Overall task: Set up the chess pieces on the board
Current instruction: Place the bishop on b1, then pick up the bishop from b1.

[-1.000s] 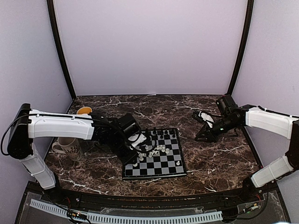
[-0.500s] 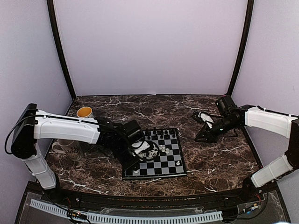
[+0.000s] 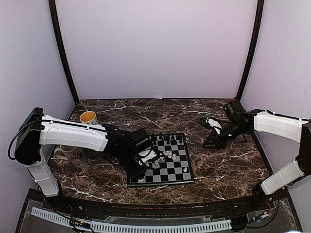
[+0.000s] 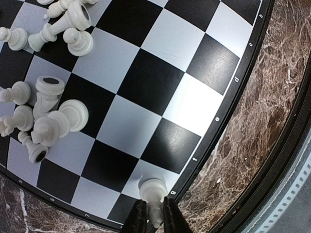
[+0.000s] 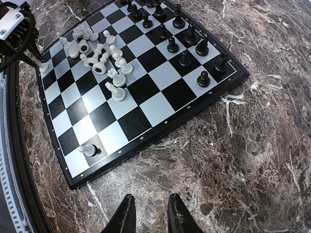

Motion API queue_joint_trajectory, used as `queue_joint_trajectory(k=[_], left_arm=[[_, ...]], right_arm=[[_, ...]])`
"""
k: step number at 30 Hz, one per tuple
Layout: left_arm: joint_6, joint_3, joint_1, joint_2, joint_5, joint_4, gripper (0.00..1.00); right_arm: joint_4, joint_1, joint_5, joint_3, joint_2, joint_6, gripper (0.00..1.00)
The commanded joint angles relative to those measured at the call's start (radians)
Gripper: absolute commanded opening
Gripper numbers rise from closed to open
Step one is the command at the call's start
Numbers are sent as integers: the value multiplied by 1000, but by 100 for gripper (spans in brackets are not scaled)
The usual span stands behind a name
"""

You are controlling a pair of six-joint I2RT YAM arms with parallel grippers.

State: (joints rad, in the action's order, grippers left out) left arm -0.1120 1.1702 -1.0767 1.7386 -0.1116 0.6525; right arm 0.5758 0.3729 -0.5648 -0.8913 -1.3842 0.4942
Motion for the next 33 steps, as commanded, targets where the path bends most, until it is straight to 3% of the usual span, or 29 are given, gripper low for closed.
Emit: queue_joint_trajectory(k=[1,16,33], left_arm=[[10,9,-8,7,12,24,16],[15,11,-11,17,15,18,23],[35,57,-14,24,-4,-2,10]], right_arm=[[2,-3,-11,-12,-10,10,24],[5,-3,-13,-14,-21,12,24],[10,-3,-13,-18,-27,17,24]])
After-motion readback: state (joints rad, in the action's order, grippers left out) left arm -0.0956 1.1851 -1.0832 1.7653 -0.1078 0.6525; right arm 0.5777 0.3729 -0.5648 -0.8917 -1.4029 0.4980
